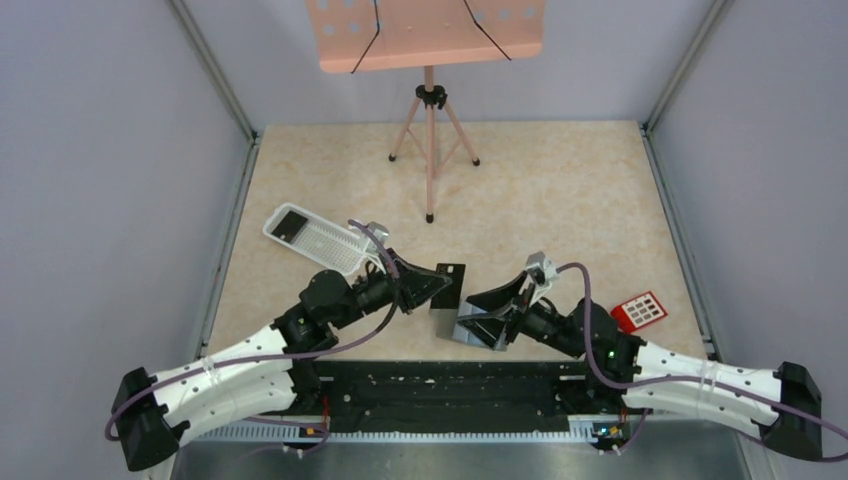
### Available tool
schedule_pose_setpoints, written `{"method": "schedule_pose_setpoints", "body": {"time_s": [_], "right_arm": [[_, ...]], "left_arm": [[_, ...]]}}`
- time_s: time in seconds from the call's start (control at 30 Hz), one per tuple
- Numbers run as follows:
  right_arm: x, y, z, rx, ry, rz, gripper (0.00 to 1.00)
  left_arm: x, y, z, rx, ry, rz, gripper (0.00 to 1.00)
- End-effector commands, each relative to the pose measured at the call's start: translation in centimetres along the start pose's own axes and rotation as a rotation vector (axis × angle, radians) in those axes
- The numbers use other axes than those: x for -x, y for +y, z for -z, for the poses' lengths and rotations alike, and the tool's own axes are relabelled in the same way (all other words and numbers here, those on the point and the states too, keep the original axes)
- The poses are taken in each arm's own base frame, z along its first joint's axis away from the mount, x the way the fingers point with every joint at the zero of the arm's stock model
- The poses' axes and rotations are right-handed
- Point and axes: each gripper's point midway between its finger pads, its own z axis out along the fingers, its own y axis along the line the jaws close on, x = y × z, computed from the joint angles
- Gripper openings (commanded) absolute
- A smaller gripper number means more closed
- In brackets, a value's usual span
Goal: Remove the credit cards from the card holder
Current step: Remove the credit card from the card holder.
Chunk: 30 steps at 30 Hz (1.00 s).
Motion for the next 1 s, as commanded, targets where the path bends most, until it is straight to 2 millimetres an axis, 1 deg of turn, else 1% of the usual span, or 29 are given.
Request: {"method": "schedule_pose_setpoints", "body": {"time_s": [0.0,0.07,0.13,0.17,0.2,0.23,0.27,0.3,0.33,0.43,0.53,0.67,0.77,0.83,0.9,0.97], "right_arm": [[3.2,1.9,-1.4,0.020,-0.086,-0.194,0.65],[3.3,1.7,-1.9,0.001,-0.083,-0.225,0.66],[3.5,1.1,-2.2,-0.033,-0.113,-0.280,0.68],[3.9,0.8,-2.1,-0.039,-0.143,-0.309,0.69],[4.6,1.0,-2.0,-0.017,-0.189,-0.332,0.69],[5.1,1.2,-1.7,0.004,-0.228,-0.354,0.67],[5.0,1.0,-1.6,0.009,-0.245,-0.368,0.64],[5.5,1.3,-1.4,0.033,-0.276,-0.375,0.60],[5.6,1.4,-1.3,0.049,-0.283,-0.371,0.56],[5.6,2.0,-1.5,0.075,-0.263,-0.336,0.50],[5.3,2.1,-1.6,0.081,-0.252,-0.327,0.43],[5.7,2.5,-1.4,0.115,-0.270,-0.323,0.30],[5.6,2.7,-1.6,0.126,-0.251,-0.317,0.22],[5.2,2.8,-1.7,0.137,-0.231,-0.310,0.13],[4.8,2.8,-1.6,0.155,-0.213,-0.299,0.02],[4.1,2.4,-1.3,0.165,-0.177,-0.277,0.00]], "left_arm": [[3.7,-2.8,0.3,-0.112,-0.166,0.085,0.00],[3.7,-2.9,0.3,-0.119,-0.164,0.094,0.00],[3.7,-3.0,0.3,-0.124,-0.167,0.110,0.00],[3.7,-3.1,0.3,-0.127,-0.167,0.117,0.00],[3.7,-3.2,0.3,-0.131,-0.168,0.120,0.00],[3.7,-3.2,0.3,-0.133,-0.168,0.122,0.00],[3.7,-3.2,0.3,-0.135,-0.170,0.127,0.00],[3.7,-3.2,0.4,-0.137,-0.174,0.130,0.00],[3.7,-3.1,0.4,-0.136,-0.176,0.134,0.00],[3.4,-2.7,0.3,-0.127,-0.177,0.143,0.00],[3.1,-2.7,0.0,-0.131,-0.168,0.153,0.00],[2.8,-2.7,-0.3,-0.145,-0.166,0.175,0.00],[2.8,-2.7,-0.4,-0.156,-0.173,0.190,0.00],[2.6,-2.6,-0.4,-0.152,-0.170,0.198,0.00],[2.3,-2.2,-0.5,-0.136,-0.158,0.200,0.07],[1.8,-1.6,-0.7,-0.099,-0.132,0.201,0.20]]}}
